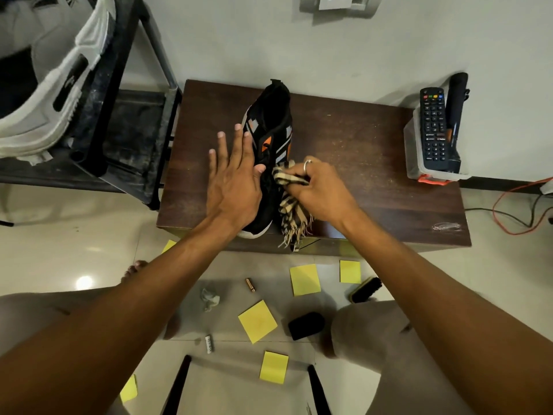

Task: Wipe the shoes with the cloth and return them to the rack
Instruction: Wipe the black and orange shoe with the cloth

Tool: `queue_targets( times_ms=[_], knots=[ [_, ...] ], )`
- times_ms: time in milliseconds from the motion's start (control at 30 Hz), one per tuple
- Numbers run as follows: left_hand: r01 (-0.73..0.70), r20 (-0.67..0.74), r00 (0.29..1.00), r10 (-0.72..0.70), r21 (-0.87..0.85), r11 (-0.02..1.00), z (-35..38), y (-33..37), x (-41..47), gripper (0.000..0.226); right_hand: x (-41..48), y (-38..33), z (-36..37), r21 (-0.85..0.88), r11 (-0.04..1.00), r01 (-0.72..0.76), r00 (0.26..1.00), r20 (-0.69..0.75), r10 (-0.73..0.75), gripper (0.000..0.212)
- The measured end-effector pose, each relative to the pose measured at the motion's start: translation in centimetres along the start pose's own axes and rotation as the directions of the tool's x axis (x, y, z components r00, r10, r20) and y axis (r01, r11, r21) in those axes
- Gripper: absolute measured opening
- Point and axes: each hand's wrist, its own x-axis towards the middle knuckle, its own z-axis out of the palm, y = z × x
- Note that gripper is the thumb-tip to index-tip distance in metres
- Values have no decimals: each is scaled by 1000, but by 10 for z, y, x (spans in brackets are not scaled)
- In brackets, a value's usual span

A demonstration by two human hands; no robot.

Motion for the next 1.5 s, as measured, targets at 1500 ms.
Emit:
queue_targets(
  times_ms=[1500],
  knots=[
    [39,-13,999,-40,-59,997,2,1,2,59,26,-6,27,252,965,-76,929,-334,160,26]
  ],
)
